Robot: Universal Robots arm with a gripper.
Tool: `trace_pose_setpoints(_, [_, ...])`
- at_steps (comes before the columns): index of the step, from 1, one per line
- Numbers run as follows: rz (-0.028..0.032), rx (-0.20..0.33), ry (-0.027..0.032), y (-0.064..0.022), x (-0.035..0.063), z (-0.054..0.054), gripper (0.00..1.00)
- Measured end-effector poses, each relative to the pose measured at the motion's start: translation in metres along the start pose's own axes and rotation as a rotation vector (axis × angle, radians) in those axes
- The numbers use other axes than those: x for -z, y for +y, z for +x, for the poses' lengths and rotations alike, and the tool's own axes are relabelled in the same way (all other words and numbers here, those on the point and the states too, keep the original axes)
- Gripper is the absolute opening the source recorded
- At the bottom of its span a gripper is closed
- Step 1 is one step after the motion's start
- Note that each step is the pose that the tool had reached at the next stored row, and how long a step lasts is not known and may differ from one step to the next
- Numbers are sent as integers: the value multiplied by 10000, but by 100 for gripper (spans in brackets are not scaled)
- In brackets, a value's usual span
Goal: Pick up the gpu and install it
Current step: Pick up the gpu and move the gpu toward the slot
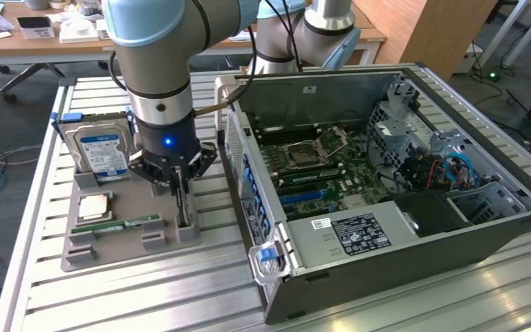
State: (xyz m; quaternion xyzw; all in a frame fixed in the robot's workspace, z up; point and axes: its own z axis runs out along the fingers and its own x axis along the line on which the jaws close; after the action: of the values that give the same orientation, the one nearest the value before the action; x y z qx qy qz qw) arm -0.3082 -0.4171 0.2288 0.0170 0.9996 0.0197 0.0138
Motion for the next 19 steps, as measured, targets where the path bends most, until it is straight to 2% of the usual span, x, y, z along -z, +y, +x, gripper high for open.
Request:
trace_pose_setpoints(4, [-11, 427, 18, 0, 0, 0, 26])
trace_pose_setpoints(11, [-15, 440, 15, 1, 4, -1, 26])
trace_pose_setpoints(15, [-12, 439, 18, 3, 71, -2, 26])
trace_pose_setpoints(19, [-11, 439, 19, 7, 178, -5, 26])
